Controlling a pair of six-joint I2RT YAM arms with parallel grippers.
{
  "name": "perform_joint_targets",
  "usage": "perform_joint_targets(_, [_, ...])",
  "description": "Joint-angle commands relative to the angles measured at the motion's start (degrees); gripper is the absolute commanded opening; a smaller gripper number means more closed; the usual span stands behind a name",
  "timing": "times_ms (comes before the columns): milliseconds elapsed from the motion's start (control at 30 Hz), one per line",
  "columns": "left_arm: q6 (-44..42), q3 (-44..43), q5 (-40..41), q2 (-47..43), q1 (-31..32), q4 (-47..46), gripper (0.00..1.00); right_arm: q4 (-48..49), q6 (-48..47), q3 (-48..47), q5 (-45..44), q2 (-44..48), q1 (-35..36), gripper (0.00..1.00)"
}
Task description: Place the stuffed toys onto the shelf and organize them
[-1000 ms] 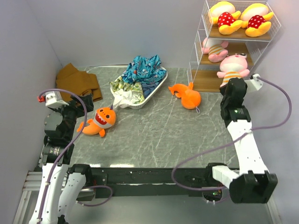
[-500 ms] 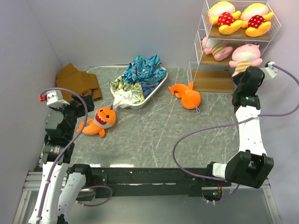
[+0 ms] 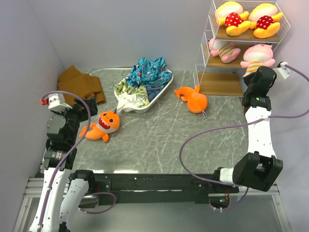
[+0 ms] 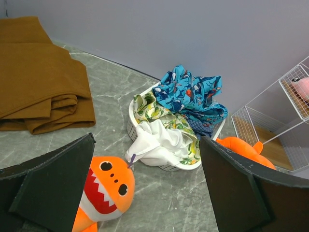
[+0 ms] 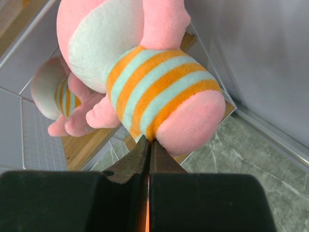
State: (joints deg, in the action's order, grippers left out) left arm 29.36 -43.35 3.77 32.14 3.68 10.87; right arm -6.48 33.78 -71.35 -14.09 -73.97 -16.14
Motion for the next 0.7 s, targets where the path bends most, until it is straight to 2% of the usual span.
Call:
perform_joint_targets(0, [-0.8, -0.4, -0.3, -0.1, 0.3, -0.9, 0.96, 3.2, 0.5, -1.9, 0.6, -0.6, -0.7, 0.00])
perform_joint_targets(233, [-0.8, -0.5, -0.3, -0.1, 0.4, -0.9, 0.96, 5.9, 1.2, -0.6, 2.6, -2.3, -1.3, 0.00])
perform_joint_targets(667, [-0.9, -0.4, -0.3, -0.1, 0.6, -0.9, 0.96, 6.4, 1.2, -6.4, 6.3, -9.3, -1.3, 0.00])
